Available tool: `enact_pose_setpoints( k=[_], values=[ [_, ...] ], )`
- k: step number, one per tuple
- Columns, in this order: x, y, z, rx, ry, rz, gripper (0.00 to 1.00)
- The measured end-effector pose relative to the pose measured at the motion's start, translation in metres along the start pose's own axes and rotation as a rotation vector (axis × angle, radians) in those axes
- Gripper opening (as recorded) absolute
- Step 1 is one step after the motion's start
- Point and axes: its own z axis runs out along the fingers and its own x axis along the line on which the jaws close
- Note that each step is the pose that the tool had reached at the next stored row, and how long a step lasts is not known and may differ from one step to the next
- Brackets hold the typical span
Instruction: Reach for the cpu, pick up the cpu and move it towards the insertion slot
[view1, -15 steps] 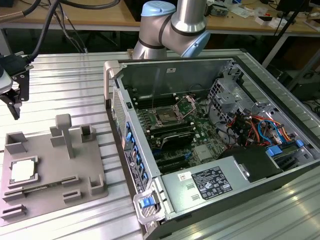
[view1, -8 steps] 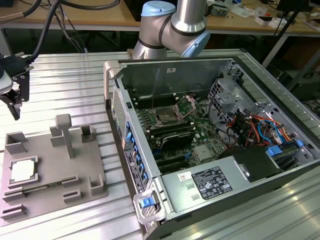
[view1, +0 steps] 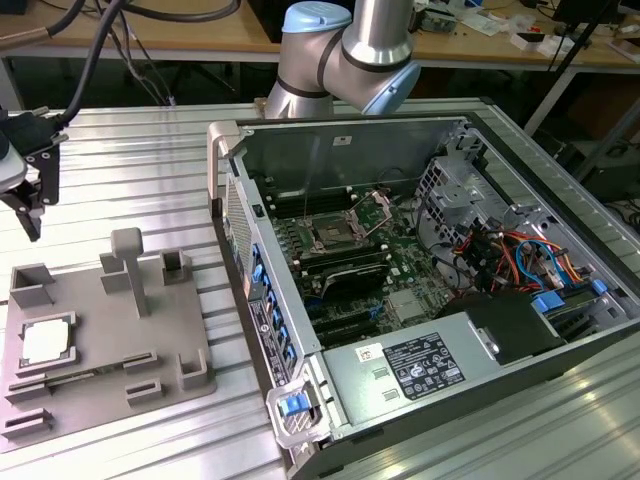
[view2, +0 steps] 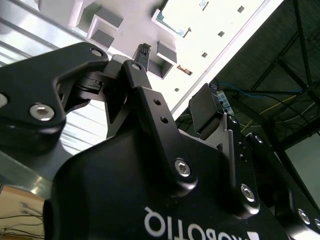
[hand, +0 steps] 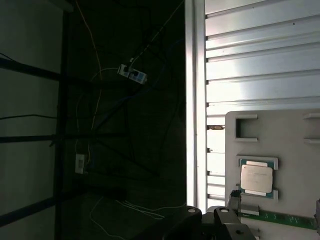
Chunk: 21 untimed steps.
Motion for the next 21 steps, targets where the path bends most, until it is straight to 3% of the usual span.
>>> enact_pose_setpoints(
  k=[21],
  values=[
    [0.0000, -0.0003, 0.0081, -0.0032, 0.0000, 0.000, 0.60]
  ],
)
